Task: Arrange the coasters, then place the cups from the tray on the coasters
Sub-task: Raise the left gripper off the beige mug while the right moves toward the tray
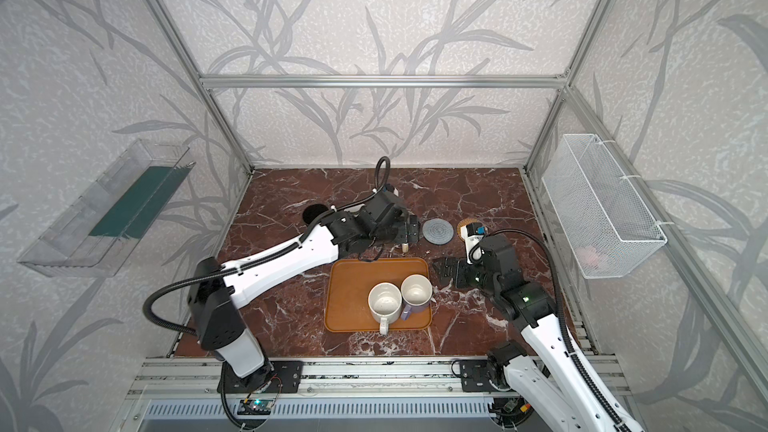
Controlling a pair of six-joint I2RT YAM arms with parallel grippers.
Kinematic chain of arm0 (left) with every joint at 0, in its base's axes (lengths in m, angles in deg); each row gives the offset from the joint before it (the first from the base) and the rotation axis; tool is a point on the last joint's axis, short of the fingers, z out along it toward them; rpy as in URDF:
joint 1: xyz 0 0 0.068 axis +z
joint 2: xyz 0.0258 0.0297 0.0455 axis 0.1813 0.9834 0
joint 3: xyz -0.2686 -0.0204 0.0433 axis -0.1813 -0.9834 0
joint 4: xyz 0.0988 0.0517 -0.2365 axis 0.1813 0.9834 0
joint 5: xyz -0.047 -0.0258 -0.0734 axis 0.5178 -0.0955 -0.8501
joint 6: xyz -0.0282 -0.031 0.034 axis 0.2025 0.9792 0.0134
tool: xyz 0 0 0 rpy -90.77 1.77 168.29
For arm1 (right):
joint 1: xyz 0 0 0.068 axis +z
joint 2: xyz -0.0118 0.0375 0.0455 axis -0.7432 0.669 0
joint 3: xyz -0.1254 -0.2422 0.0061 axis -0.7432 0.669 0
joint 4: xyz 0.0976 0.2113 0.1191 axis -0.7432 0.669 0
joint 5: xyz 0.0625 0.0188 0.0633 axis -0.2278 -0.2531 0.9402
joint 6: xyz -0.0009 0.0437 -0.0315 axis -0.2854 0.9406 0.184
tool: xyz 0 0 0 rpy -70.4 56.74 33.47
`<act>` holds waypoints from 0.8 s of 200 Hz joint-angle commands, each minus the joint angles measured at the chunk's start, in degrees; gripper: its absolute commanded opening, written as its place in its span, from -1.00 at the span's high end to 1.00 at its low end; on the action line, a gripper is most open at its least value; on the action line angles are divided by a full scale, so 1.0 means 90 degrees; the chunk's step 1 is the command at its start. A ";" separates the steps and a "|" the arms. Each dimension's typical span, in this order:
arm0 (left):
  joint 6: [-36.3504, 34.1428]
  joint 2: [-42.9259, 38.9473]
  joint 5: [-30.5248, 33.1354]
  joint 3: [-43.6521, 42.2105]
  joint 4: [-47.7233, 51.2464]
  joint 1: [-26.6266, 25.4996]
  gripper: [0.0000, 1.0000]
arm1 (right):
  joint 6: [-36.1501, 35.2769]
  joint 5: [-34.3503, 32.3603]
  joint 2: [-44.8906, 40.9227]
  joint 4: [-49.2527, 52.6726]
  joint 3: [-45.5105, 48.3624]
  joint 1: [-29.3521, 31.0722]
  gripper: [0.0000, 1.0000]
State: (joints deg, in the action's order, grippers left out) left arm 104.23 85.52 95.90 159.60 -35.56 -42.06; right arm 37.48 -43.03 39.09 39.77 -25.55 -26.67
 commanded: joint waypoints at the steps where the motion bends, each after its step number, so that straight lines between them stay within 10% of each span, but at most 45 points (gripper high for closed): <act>1: -0.0220 -0.0708 -0.0153 -0.0594 -0.0417 -0.0030 -0.99 | 0.0052 0.0143 -0.0271 0.0565 -0.0226 0.0288 -0.98; 160: -0.0206 -0.4187 -0.0915 -0.3502 0.1405 0.0324 -0.99 | 0.2269 -0.4752 0.1399 0.0505 -0.0392 0.6758 -0.85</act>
State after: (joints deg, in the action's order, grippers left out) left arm 100.95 49.88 87.96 131.45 -26.49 -39.68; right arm 52.74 -77.45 46.85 47.67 -27.30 29.16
